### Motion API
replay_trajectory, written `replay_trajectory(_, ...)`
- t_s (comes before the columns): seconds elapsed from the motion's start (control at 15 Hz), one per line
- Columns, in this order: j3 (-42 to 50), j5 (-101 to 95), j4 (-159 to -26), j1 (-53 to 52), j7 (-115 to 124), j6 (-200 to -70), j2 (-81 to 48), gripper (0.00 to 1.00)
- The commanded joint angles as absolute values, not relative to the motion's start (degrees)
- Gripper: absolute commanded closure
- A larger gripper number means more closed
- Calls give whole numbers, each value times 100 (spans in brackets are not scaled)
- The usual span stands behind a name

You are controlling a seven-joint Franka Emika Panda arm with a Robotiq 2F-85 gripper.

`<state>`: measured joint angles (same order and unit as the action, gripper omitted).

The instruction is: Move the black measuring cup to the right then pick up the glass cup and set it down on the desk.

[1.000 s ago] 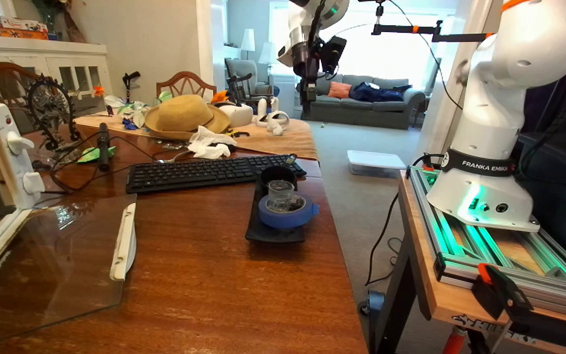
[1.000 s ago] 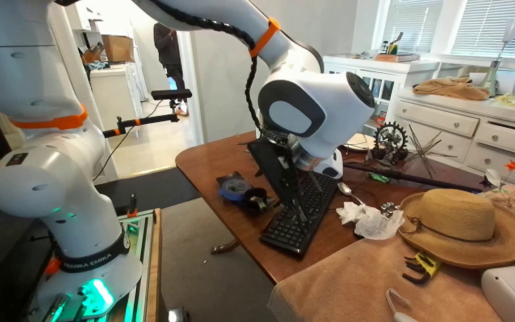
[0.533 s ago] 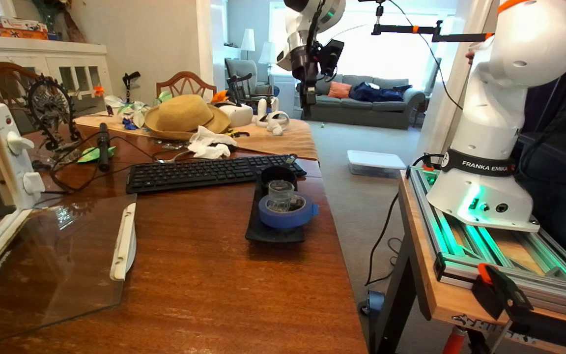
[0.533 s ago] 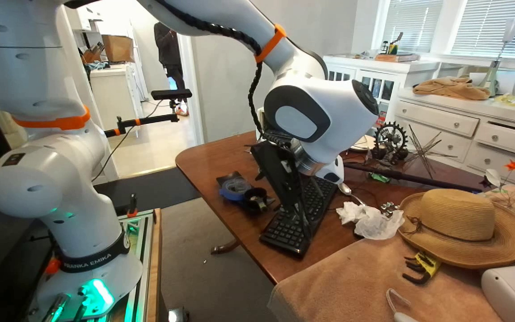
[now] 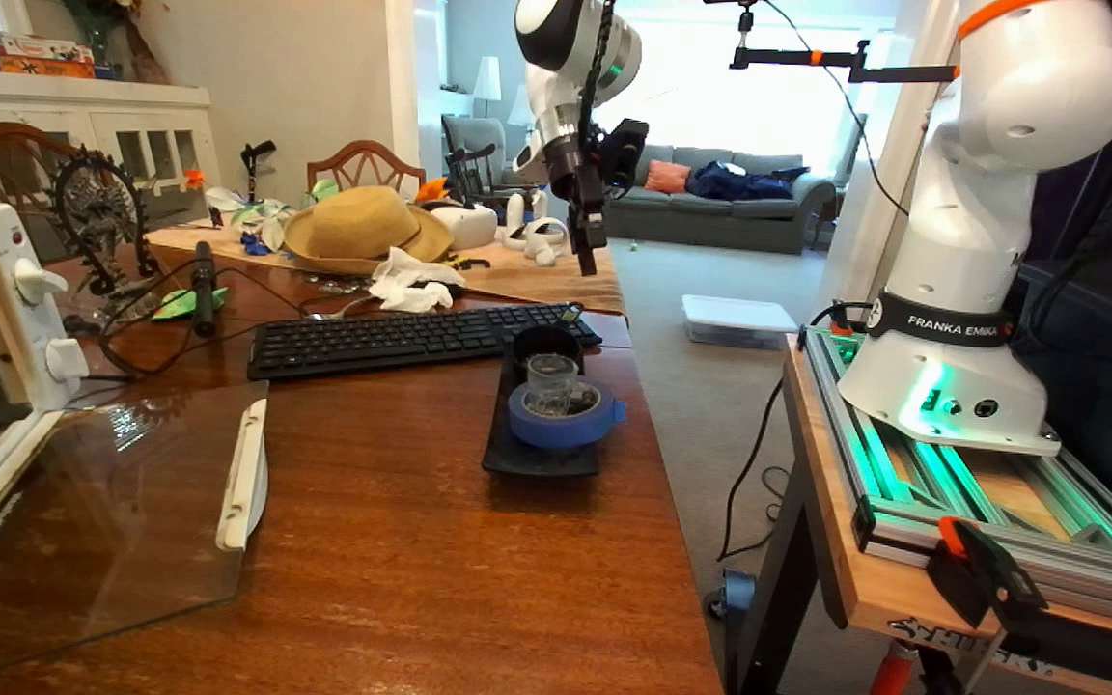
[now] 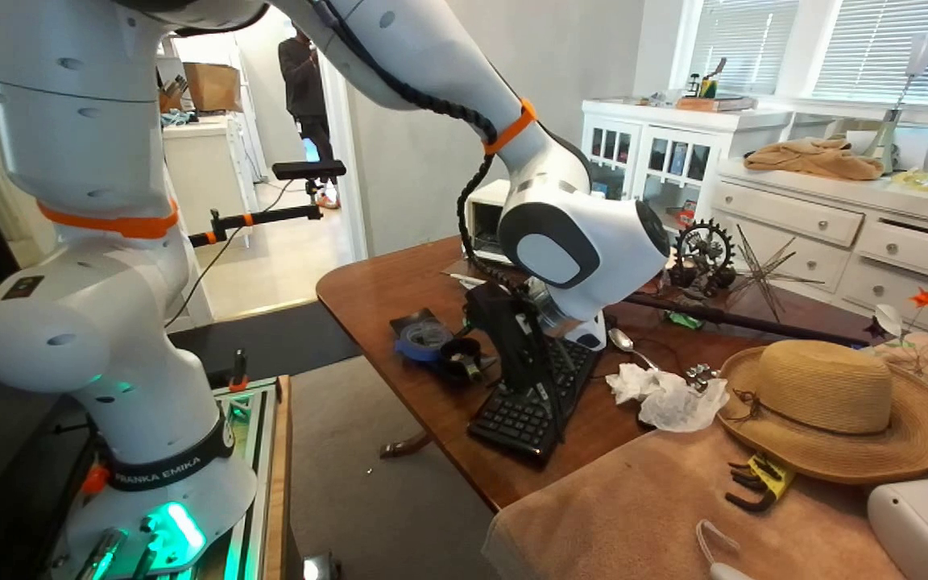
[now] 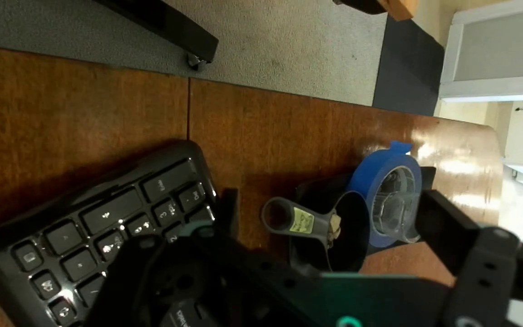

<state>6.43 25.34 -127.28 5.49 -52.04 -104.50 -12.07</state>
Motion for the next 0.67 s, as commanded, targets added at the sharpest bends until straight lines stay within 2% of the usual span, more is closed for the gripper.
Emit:
replay_trajectory(0.0, 398, 2626, -12396, 696, -5459, -10535, -1648, 0)
replay_trajectory(0.6, 43, 2623, -11884, 829, -5735, -10513, -2283, 0)
